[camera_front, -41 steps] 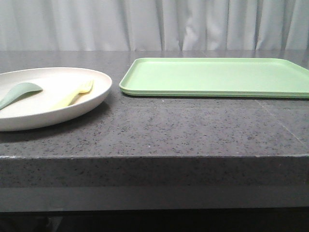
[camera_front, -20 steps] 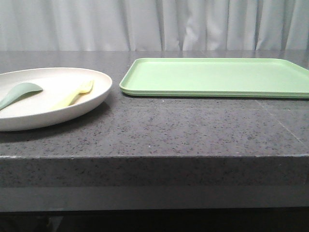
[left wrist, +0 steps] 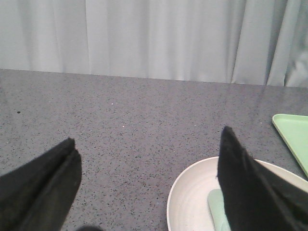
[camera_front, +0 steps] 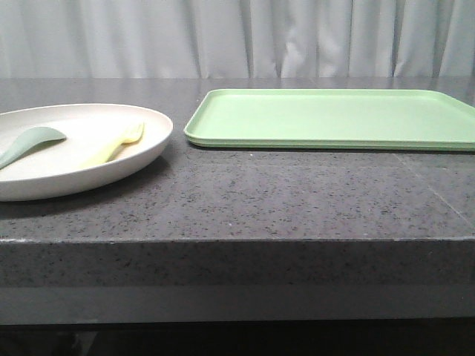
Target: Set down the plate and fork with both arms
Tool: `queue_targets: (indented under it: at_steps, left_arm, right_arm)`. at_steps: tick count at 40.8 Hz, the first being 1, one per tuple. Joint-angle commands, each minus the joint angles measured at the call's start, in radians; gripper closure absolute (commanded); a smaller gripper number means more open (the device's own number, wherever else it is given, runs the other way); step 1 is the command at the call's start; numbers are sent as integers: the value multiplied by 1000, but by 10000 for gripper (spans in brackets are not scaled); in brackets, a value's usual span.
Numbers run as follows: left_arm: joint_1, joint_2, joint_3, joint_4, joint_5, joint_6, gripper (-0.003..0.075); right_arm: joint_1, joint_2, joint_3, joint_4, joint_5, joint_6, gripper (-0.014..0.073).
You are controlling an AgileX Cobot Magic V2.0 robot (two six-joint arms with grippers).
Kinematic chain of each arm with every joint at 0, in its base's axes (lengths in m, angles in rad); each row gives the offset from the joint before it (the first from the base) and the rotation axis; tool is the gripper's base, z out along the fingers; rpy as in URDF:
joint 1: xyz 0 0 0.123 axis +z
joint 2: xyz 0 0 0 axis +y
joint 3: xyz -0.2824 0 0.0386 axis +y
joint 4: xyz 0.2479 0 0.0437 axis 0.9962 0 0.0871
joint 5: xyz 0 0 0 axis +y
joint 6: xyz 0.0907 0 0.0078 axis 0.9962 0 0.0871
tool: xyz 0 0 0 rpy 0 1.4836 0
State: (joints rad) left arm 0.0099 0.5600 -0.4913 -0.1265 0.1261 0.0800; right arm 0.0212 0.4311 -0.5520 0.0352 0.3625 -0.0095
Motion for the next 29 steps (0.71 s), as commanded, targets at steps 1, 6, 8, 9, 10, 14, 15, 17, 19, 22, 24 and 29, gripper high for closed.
queue_targets:
  at_steps: [1,6,8,9,10,14,15,17,19,22,24,29]
  left_arm:
    - [1,12,-42,-17,-82,0,189]
    - [1,79,-109,-17,-59,0,199]
    - [1,129,-162,-17,-18,0,199]
    - [1,152,-196,-17,10,0,199]
    - [1,183,-223,-17,45,0,199]
    - [1,303,-369,-17,234,0,199]
    - [1,339,-408,-17,279,0,199]
    - [1,399,-472,-17,381,0,199]
    - [1,458,-529,-17,480,0,199]
    - [1,542,-598,-17,604,0,199]
    - [1,599,-637,-17,678,0,199]
    - [1,723,-699,-17,773,0,205]
  right_arm:
    - [-8,13,-34,0,-76,-6,-8]
    - [-8,13,-34,0,-77,-6,-8]
    - [-8,13,-34,0,-81,-6,-8]
    - [-8,13,-34,0,-82,-6,-8]
    - [-8,13,-34,0,-82,-6,-8]
    - [-8,13,-34,0,-82,-6,-8]
    - [-8,13,-34,0,-82,-6,-8]
    - [-8,13,-34,0,-82,-6,-8]
    - [-8,13,-34,0,-82,-6,-8]
    - [-8,13,-34,0,-82,-6,-8]
    - [-8,13,-34,0,-82,-6,-8]
    - [-8,13,-34,0,-82,-6,-8]
